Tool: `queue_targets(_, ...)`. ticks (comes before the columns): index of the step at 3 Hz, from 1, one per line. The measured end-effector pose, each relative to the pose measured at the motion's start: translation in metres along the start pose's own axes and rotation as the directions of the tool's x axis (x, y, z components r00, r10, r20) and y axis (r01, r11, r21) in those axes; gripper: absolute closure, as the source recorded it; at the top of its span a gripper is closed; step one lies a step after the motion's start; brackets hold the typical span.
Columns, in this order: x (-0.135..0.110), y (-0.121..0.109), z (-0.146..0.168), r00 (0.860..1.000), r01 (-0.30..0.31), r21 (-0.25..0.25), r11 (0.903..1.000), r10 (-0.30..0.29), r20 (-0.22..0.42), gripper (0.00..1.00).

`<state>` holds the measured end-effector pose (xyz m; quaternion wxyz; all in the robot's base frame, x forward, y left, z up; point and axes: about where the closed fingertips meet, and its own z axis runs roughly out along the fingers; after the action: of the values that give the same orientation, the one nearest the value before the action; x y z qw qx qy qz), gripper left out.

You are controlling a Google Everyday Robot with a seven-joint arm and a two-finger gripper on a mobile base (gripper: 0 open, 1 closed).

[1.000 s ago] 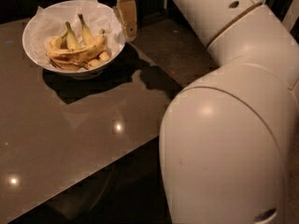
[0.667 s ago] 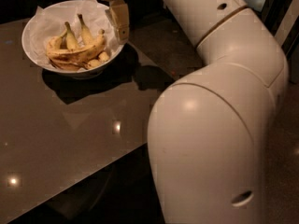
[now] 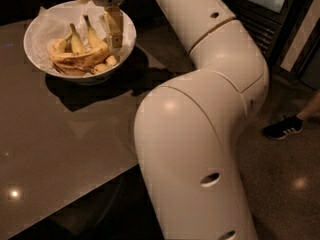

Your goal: Pick banana from white bowl

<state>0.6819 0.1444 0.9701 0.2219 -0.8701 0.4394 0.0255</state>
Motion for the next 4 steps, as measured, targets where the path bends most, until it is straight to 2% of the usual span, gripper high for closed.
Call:
queue_targets(1,-0.009,-0.008,0.012,0.995,-0.054,-0.004,0.9986,0.054,0.083,0.18)
queue_targets(2,-0.016,-0.013,0.019,0.982,-0.109,-0.015,0.9939,0.11,0.151,0.27)
queue_targets(3,-0.02,-0.012,0.024,0.963,-0.169,-0.044,0.9847,0.174,0.204,0.28)
queue_targets(4,-0.02,-0.005,0.028,0.948,-0.208,-0.081,0.9747,0.222,0.23,0.28)
